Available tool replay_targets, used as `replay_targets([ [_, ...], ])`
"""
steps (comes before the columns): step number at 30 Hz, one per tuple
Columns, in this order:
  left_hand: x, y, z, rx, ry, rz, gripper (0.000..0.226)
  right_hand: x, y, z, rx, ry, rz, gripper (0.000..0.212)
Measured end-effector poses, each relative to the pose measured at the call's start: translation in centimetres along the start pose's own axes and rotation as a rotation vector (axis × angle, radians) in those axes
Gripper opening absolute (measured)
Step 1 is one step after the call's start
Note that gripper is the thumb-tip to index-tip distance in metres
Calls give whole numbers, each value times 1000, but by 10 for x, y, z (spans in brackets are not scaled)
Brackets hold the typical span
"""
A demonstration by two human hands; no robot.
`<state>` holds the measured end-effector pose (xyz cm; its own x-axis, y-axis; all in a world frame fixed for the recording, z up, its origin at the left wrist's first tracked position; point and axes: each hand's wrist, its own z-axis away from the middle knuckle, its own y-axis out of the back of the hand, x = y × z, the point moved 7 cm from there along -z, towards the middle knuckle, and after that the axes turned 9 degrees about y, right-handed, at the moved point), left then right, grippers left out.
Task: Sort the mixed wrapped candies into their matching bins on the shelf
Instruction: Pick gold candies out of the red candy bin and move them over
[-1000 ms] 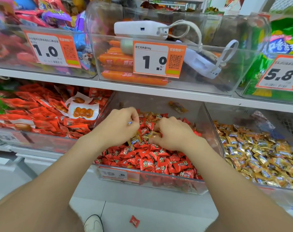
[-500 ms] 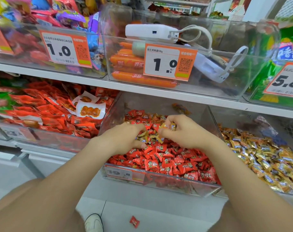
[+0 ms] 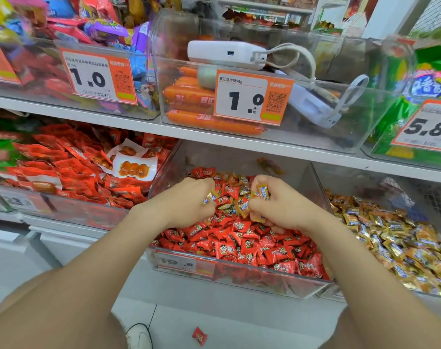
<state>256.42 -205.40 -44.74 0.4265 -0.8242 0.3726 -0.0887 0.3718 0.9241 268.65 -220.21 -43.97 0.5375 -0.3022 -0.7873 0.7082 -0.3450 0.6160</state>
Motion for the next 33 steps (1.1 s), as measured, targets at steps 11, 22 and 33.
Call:
replay_targets([
  [11, -3, 14, 3, 90, 19, 55, 45, -2, 1, 2, 45, -7, -192, 17],
  [22, -14, -6, 0, -76, 97, -102, 24, 15, 3, -3, 129, -215, -180, 40],
  [33, -4, 8, 0, 38, 45, 127, 23, 2, 46, 4, 390, -137, 380, 51],
])
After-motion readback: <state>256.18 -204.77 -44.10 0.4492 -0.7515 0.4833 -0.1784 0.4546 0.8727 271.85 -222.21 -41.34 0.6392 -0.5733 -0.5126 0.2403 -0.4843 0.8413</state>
